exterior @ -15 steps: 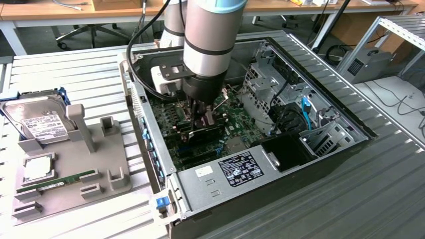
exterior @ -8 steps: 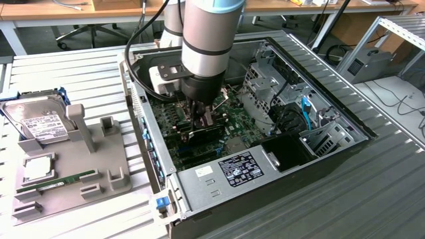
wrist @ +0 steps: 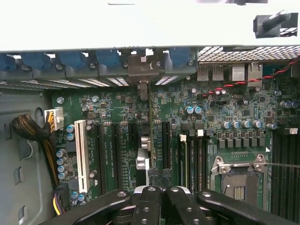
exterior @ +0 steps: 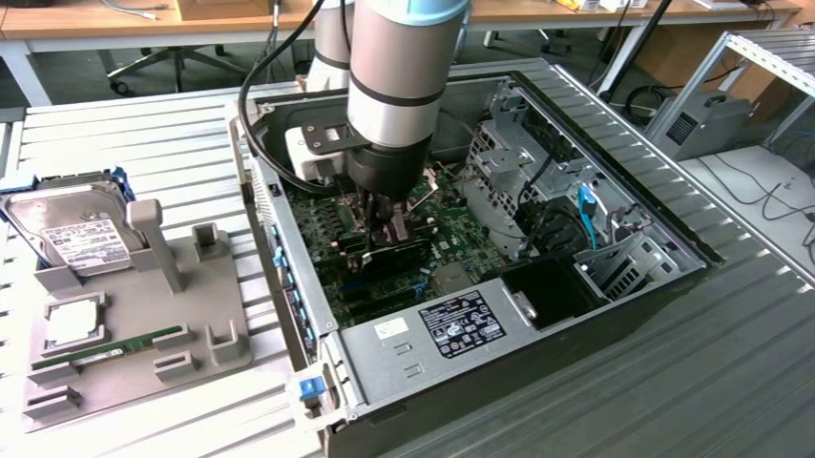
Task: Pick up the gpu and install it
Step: 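Press down on the gpu until it lock into place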
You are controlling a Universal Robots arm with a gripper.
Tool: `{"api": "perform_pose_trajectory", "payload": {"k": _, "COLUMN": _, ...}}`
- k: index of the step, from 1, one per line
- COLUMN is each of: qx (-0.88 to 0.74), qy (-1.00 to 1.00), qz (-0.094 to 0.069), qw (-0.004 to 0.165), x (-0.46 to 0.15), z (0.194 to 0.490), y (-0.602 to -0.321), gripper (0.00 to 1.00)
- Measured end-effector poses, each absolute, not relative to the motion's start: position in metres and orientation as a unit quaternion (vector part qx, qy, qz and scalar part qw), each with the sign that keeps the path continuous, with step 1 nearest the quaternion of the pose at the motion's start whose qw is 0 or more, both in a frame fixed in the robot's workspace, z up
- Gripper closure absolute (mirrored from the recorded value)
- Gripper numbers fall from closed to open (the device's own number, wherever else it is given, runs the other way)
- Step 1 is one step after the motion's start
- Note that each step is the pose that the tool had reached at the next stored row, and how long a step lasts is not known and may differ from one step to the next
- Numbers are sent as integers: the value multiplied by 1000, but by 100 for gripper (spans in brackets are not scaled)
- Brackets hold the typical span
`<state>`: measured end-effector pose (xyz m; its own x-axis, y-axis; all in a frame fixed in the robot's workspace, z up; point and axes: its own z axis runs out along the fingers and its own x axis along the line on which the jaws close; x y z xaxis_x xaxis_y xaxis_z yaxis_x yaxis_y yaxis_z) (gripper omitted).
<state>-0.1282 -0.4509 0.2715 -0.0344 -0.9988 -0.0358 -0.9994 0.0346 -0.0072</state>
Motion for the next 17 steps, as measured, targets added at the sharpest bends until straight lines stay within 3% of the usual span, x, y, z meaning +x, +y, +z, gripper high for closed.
{"api": "perform_pose_trajectory", "payload": {"k": 17, "qx": -695, "qy": 719, "qz": 10, "qw": 15, "x": -128, "z": 276, "y": -451, "gripper": 89}}
